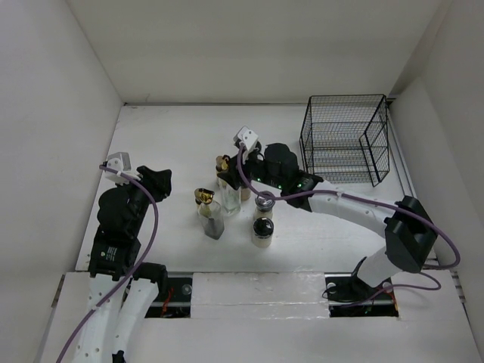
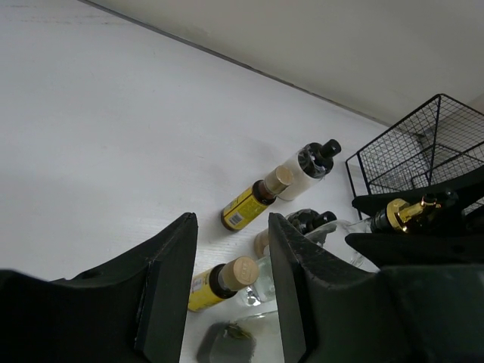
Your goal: Organize the condiment bottles
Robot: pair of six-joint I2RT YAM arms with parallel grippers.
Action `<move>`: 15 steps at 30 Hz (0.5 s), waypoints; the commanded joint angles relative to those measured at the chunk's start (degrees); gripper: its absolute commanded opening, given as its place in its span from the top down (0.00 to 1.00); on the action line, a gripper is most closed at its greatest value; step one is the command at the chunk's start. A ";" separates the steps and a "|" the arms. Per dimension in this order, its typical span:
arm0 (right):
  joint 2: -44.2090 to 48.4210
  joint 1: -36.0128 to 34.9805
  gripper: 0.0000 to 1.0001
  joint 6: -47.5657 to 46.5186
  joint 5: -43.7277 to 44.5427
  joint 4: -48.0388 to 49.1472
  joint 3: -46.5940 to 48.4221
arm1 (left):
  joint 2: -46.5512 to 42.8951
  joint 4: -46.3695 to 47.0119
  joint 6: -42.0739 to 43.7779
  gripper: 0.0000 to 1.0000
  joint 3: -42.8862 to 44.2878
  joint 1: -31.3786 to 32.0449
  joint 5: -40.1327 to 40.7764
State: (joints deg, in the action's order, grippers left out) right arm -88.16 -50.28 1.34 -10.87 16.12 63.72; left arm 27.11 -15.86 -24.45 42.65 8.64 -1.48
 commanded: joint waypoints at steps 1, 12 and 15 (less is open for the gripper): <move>0.53 -0.26 0.47 1.56 1.02 8.23 -0.88 | 0.13 2.41 0.80 0.61 -0.47 0.23 -0.55; 5.80 -0.78 1.00 1.56 4.98 9.28 -3.17 | 0.04 2.41 0.80 0.61 -0.47 0.23 -0.55; 10.44 -1.49 1.00 1.56 6.82 8.76 -3.17 | 0.04 2.41 0.80 0.61 -0.47 0.23 -0.55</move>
State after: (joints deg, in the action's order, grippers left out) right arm -84.49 -51.03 2.59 -6.46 18.83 59.22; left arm 27.24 -15.79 -24.45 42.65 8.64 -1.48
